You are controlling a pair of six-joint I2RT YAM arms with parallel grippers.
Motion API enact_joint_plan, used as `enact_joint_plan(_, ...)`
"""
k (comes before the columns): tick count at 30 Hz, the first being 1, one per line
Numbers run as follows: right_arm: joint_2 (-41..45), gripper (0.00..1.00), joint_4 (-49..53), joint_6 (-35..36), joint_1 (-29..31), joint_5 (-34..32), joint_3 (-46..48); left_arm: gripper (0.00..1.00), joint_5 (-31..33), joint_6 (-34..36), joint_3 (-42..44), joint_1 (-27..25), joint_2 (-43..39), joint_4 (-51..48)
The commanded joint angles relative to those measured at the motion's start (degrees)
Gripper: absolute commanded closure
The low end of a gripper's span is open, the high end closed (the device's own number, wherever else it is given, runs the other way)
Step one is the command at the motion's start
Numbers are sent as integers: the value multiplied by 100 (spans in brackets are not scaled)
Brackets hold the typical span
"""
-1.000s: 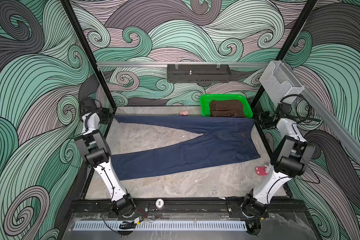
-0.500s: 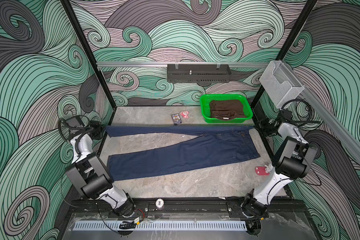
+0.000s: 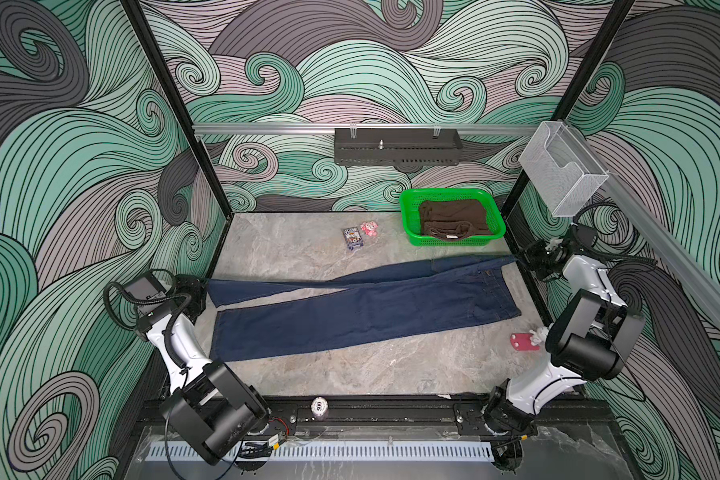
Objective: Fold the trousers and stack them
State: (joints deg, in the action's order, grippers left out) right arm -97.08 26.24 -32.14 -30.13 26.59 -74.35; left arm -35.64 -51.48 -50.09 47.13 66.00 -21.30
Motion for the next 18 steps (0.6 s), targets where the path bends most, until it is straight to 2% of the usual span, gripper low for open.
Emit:
enact_joint_plan(1, 317, 100, -301, 178, -96, -392, 326, 100, -54, 217, 105, 75, -292, -177)
enact_joint_plan(8, 704, 100, -487, 158, -98, -787, 1050, 100, 544, 314, 779, 198, -1201, -633)
enact_joint_plan(13, 902, 100, -516, 149, -106, -1073, 1387, 100, 1010, 150, 1442, 285, -1727, -520)
enact_joint_plan(18, 1076, 100, -493, 163, -100, -1226, 1517, 100, 1042, 65, 1498, 374, -1807, -497)
